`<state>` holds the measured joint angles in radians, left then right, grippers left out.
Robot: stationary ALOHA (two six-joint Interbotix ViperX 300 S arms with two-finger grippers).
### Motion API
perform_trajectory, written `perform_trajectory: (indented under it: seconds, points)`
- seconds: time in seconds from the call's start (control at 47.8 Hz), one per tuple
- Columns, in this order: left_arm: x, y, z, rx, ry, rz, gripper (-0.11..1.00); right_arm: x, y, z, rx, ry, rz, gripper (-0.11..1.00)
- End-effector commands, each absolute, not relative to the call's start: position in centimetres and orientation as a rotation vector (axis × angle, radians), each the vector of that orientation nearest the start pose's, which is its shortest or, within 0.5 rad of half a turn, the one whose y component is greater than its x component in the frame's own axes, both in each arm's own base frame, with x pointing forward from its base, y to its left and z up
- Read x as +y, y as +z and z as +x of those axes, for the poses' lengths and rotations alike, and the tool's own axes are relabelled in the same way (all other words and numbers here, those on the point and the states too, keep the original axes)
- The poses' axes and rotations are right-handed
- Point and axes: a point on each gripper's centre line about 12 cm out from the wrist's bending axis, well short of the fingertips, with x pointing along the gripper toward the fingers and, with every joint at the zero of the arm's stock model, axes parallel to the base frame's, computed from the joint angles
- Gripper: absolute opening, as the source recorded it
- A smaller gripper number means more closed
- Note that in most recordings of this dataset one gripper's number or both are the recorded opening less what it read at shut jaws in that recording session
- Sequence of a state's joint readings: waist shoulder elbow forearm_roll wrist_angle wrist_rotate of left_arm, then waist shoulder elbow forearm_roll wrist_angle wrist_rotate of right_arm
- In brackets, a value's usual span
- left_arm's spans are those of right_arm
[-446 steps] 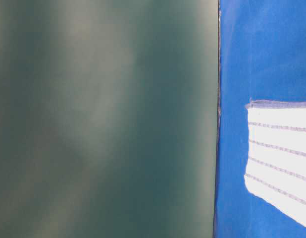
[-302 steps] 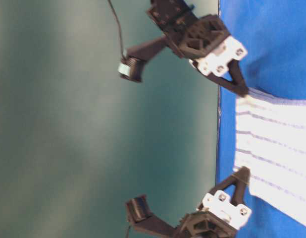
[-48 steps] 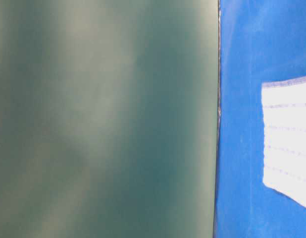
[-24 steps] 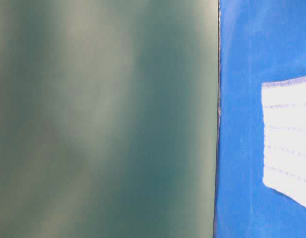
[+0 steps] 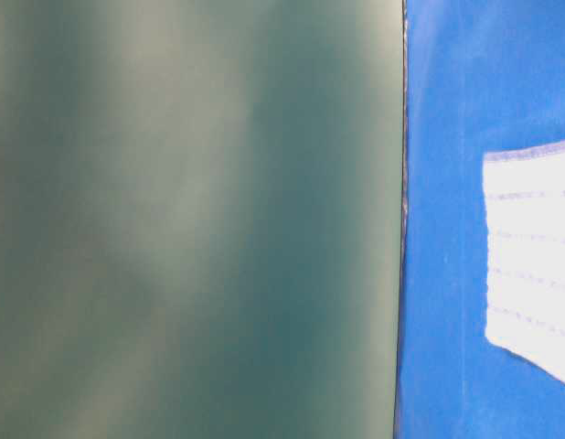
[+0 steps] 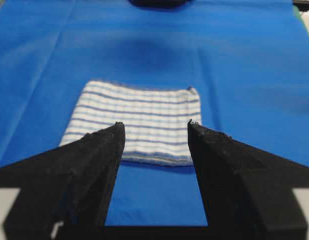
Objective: Fold a vertical towel.
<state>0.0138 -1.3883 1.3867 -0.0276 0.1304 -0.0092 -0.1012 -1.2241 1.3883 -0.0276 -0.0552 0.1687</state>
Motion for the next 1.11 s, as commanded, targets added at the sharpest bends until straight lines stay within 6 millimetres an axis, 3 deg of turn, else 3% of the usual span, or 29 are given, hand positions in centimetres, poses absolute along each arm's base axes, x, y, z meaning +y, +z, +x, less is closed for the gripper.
perform_trajectory:
  seconds: [0.0, 1.087]
  points:
    - [0.18, 22.97, 13.41, 0.118, 0.016, -0.041, 0.51, -1.56, 22.7, 15.29, 0.1, -0.109, 0.15, 0.63]
    - [0.18, 22.93, 13.42, 0.121, 0.016, -0.042, 0.51, -1.56, 22.44, 15.29, 0.117, -0.11, 0.147, 0.63]
